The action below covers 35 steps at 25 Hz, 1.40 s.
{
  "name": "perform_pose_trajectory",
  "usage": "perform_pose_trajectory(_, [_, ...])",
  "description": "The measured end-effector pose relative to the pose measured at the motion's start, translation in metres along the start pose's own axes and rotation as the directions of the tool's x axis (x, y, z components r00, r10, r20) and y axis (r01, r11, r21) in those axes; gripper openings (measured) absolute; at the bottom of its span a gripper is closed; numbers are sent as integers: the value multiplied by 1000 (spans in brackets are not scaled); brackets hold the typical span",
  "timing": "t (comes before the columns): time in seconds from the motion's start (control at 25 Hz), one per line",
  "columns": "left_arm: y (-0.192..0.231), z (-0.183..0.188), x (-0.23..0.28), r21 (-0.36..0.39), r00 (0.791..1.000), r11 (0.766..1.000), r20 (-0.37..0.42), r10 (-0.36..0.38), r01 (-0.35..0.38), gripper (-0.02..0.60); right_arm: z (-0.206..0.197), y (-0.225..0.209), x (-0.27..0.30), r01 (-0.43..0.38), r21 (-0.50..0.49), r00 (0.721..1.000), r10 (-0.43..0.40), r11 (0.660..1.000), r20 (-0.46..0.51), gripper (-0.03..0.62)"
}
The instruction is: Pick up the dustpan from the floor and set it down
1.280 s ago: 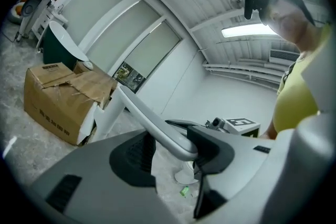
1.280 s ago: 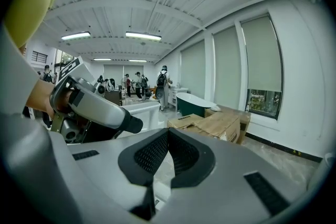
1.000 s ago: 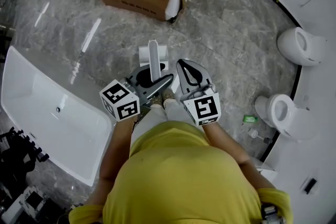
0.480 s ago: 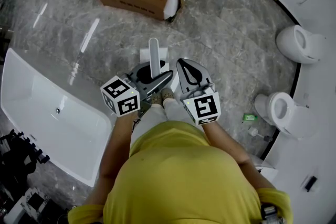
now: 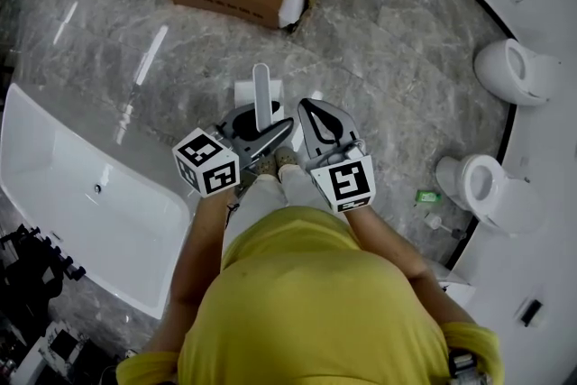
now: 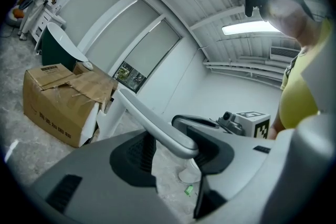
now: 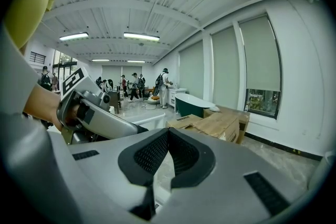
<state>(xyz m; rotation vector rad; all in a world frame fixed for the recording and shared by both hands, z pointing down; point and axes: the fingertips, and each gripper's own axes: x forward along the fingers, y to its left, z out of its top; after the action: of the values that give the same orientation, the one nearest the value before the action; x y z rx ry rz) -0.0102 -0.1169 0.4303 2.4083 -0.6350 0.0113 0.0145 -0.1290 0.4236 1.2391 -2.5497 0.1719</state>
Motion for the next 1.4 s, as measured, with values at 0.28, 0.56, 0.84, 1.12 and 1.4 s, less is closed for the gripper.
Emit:
perform_pose_trajectory(0.28, [35, -19, 6, 7, 1000, 1000, -19, 19, -19, 179, -12, -8, 14, 7, 1, 1000, -7, 1000, -31, 11])
perform_pose_trajectory(0.56, [68, -48, 20, 1, 998, 1000, -55, 30, -30, 176, -27, -14, 22, 16, -14, 997, -17, 1000, -77, 11])
perform_pose_trajectory(0.84, [96, -79, 32, -23, 994, 999, -103, 45, -48, 175, -38, -14, 21, 16, -12, 994, -17, 1000, -112, 11])
perform_pose_trajectory(1.12, [97, -97, 34, -36, 991, 998, -127, 45, -50, 173, -41, -16, 23, 12, -9, 993, -13, 1000, -118, 12])
perform_pose_trajectory(1.4, [87, -118, 33, -59, 978, 997, -204, 40, -53, 178, -39, -12, 23, 1, -8, 994, -1, 1000, -107, 12])
